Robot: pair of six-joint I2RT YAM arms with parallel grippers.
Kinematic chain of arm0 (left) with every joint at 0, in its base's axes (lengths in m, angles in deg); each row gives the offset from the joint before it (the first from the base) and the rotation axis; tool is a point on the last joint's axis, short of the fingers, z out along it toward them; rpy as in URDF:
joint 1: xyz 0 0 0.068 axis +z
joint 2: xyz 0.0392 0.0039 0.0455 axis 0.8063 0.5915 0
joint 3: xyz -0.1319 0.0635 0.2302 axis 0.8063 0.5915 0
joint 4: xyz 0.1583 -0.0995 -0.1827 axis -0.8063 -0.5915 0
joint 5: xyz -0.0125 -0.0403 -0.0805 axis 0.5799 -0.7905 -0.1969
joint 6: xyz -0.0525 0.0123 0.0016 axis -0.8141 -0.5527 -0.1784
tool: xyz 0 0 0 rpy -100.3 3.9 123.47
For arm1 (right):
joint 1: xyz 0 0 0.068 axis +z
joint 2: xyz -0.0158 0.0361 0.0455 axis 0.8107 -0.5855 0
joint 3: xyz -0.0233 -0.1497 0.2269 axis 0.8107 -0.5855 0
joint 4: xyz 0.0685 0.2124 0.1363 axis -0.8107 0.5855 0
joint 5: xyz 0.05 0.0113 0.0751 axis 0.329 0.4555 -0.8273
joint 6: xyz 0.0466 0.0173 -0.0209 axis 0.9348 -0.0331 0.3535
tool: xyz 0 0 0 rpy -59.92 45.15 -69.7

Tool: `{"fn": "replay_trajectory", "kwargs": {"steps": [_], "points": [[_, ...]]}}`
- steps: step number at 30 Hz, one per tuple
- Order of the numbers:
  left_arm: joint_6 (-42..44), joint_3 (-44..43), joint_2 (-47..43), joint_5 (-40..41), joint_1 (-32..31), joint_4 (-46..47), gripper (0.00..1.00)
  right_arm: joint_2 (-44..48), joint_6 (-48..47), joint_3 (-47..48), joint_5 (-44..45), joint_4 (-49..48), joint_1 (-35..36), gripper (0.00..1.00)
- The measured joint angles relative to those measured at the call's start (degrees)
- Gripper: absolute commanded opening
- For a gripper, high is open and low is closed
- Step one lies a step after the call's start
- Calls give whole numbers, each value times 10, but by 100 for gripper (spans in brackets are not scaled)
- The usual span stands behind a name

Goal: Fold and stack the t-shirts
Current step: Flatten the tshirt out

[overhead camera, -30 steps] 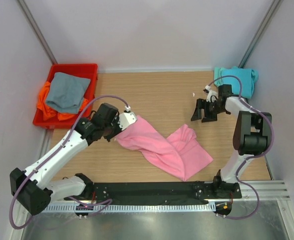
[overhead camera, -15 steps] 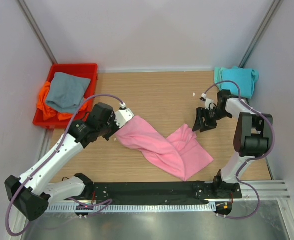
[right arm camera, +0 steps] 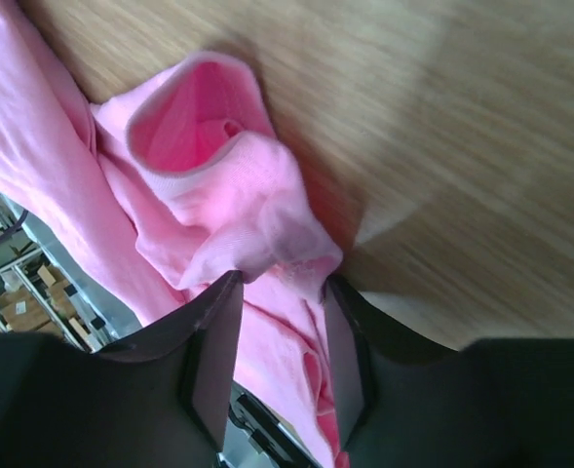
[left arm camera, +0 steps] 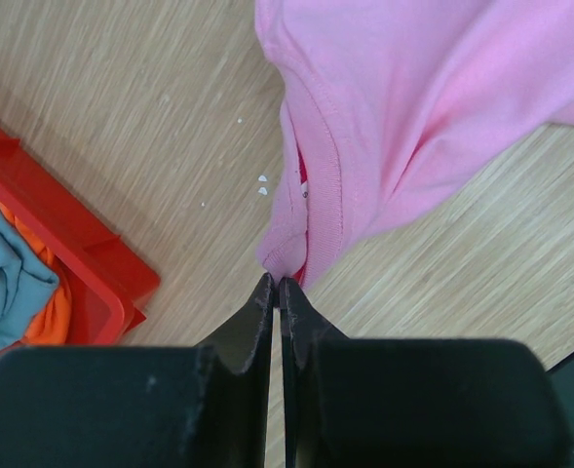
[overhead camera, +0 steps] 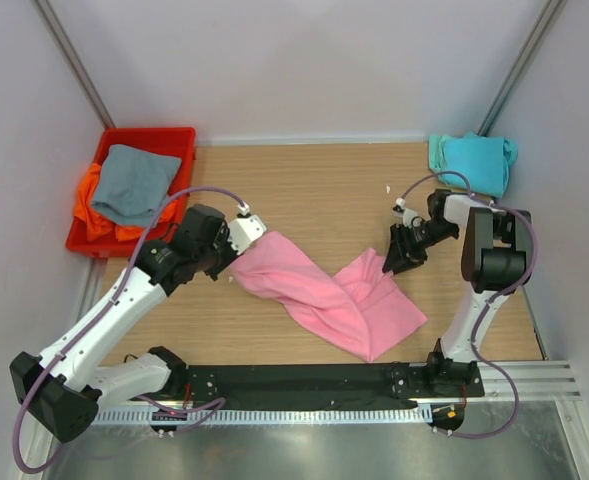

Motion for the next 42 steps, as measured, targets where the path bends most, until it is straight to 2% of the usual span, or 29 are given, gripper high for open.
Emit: {"fn": "replay_trajectory", "kwargs": {"steps": [1, 2, 5, 11, 16, 23, 28, 31, 32, 35, 37, 38, 42], "points": [[0, 0, 0, -1, 0, 1, 5, -5, -1, 4, -2, -1, 0, 37], [-1, 0, 0, -1, 2, 3, 5, -9, -1, 6, -1, -7, 0, 25], [-1, 1, 0, -1, 5, 8, 5, -17, 0, 9, -2, -20, 0, 2], [2, 3, 0, 1, 7, 14, 4, -19, 4, 17, -3, -28, 0, 1], [27, -12, 14, 31, 7, 26, 3, 45, 4, 61, 7, -5, -2, 2], [70, -134, 83, 68, 7, 73, 1, 189, 19, 254, 16, 14, -13, 2], [85, -219, 109, 90, 8, 121, 1, 266, 45, 301, 18, 7, -32, 1], [83, -251, 112, 95, 9, 148, 10, 283, 58, 301, 23, 2, -42, 1], [81, -256, 110, 92, 9, 152, 26, 284, 61, 298, 26, 0, -45, 1], [64, -245, 94, 68, 9, 142, 55, 286, 63, 266, 34, -3, -49, 1], [49, -212, 73, 51, 10, 130, 62, 286, 60, 227, 37, -2, -49, 1], [39, -188, 58, 43, 9, 117, 69, 286, 57, 209, 40, 1, -49, 2], [23, -86, 1, 40, 9, 66, 79, 285, 45, 127, 50, 12, -49, 1]]}}
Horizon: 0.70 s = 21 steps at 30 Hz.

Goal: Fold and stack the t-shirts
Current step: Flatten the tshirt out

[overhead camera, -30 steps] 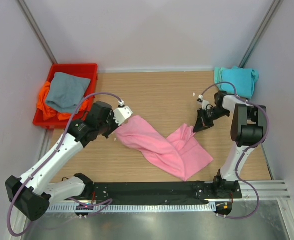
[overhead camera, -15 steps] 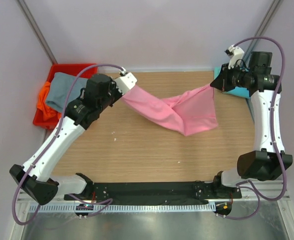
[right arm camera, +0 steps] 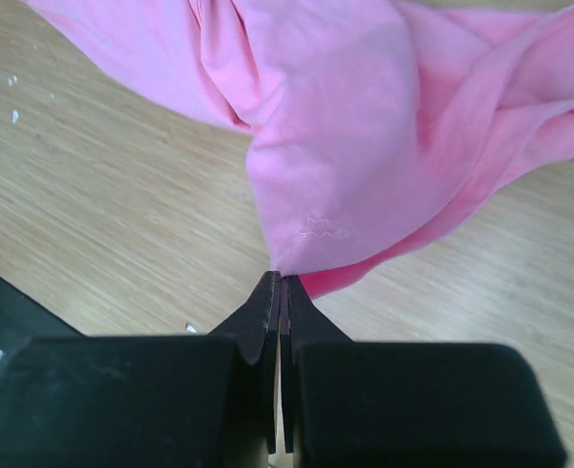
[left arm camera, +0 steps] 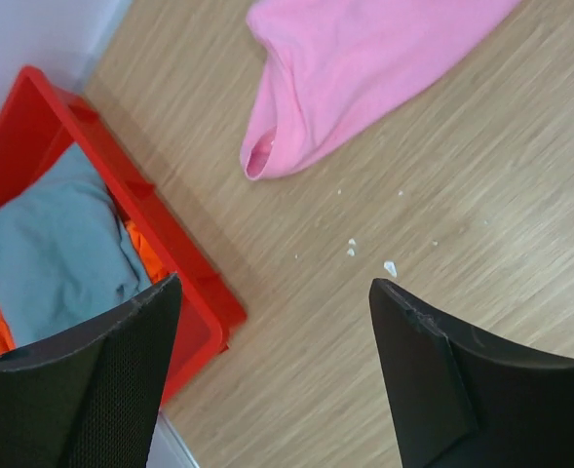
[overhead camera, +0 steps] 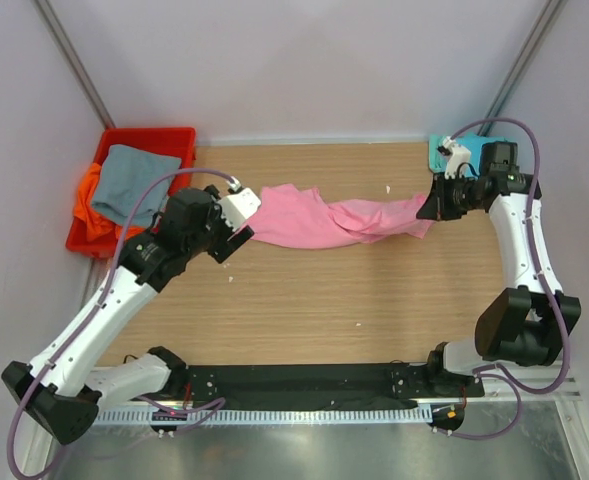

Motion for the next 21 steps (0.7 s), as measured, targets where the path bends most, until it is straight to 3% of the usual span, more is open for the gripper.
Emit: {"fn": "replay_trajectory", "kwargs": {"steps": [4, 9, 15, 21], "points": [[9, 36, 1, 27, 0, 2, 74, 0, -6, -44, 2, -4, 0, 1], [9, 5, 119, 40, 4, 52, 68, -2, 1, -91, 2, -39, 0, 1], [-17, -141, 346, -8, 51, 78, 69, -3, 18, -141, 0, -78, 0, 2], [-27, -264, 489, -29, 85, 81, 77, -3, 27, -163, 0, -105, 0, 1]]}}
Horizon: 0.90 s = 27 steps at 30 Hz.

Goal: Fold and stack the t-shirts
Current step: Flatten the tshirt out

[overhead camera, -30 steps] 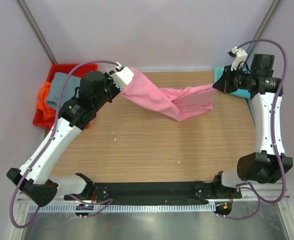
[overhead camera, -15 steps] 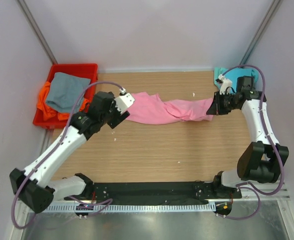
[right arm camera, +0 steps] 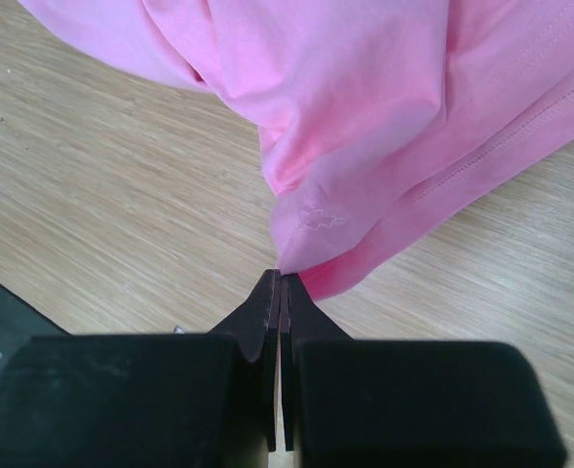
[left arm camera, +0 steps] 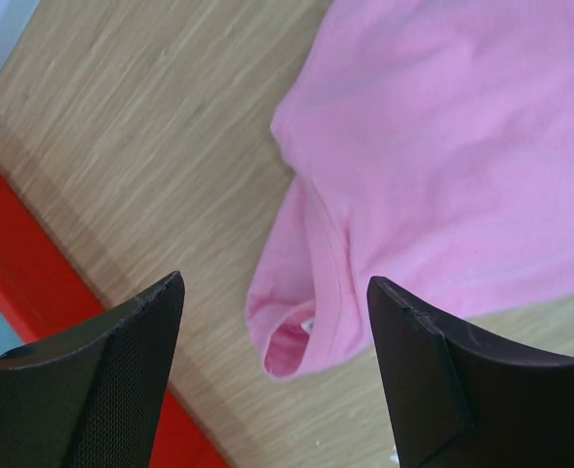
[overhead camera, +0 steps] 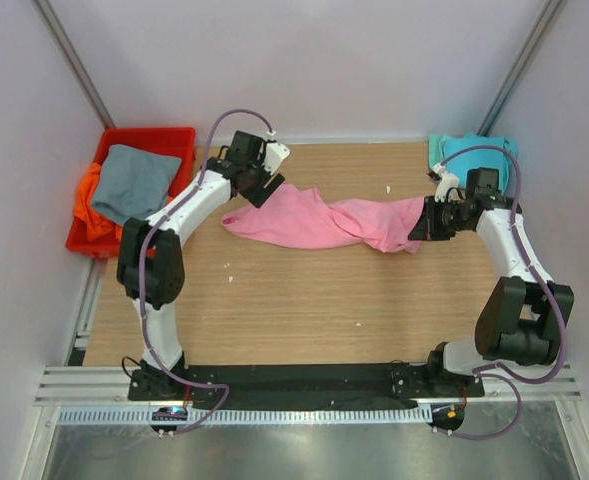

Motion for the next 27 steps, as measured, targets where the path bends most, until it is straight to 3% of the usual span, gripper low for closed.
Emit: {"fn": "replay_trajectory", "kwargs": {"steps": [4, 13, 27], "points": [[-8, -64, 61, -15, 9, -2, 79, 0, 2, -3, -1, -11, 0, 1], [-70, -245, 194, -116, 72, -36, 69, 0, 10, -5, -2, -30, 0, 1], [-117, -253, 250, -218, 87, -89, 59, -9, 11, -5, -2, -35, 0, 1]]}}
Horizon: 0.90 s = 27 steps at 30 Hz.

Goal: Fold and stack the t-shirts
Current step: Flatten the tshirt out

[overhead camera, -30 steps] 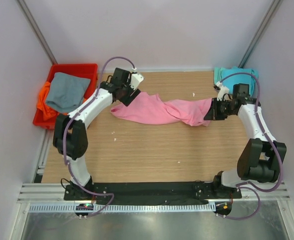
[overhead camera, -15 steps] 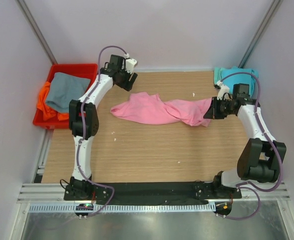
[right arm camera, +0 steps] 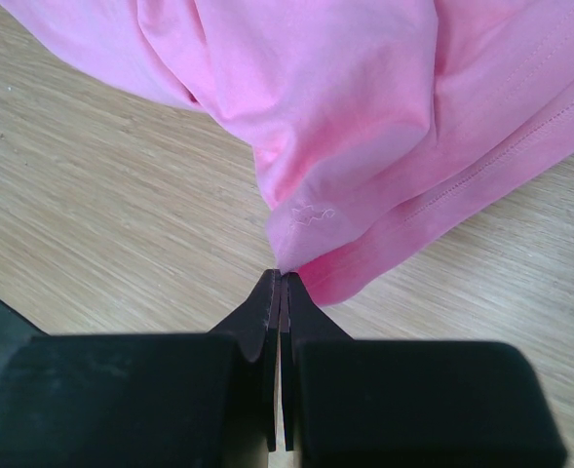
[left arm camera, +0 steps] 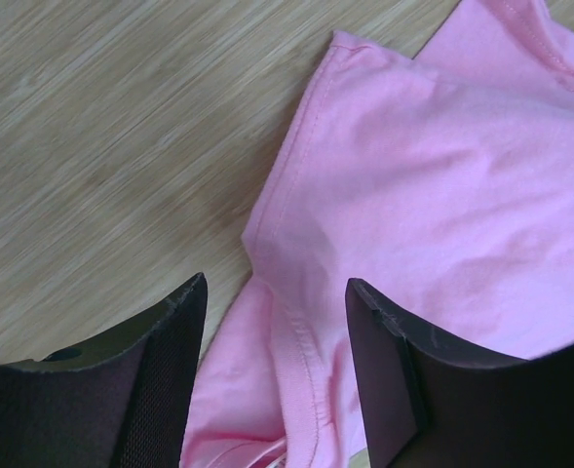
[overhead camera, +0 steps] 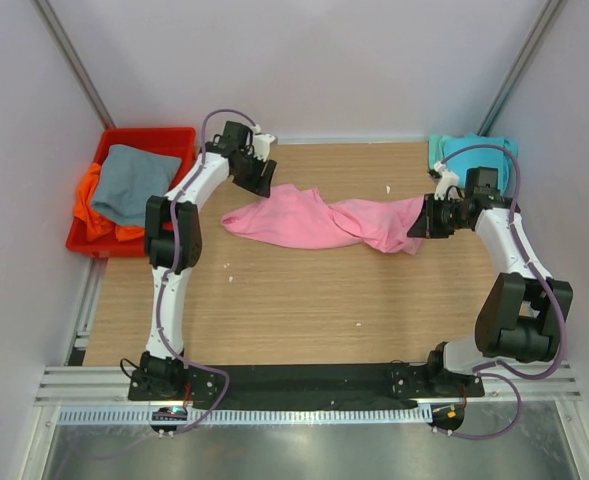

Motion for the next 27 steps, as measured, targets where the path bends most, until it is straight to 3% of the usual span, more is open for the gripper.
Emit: {"fn": "replay_trajectory", "kwargs": {"steps": [12, 21, 27], "points": [[-11, 0, 4, -32, 0, -5, 53, -5, 0, 0, 0, 0, 0, 1], [-15, -5, 26, -59, 1, -25, 2, -8, 1, -1, 1, 0, 0, 1], [-12, 3, 6, -70, 6, -36, 0, -18, 8, 7, 4, 1, 0, 1]]}}
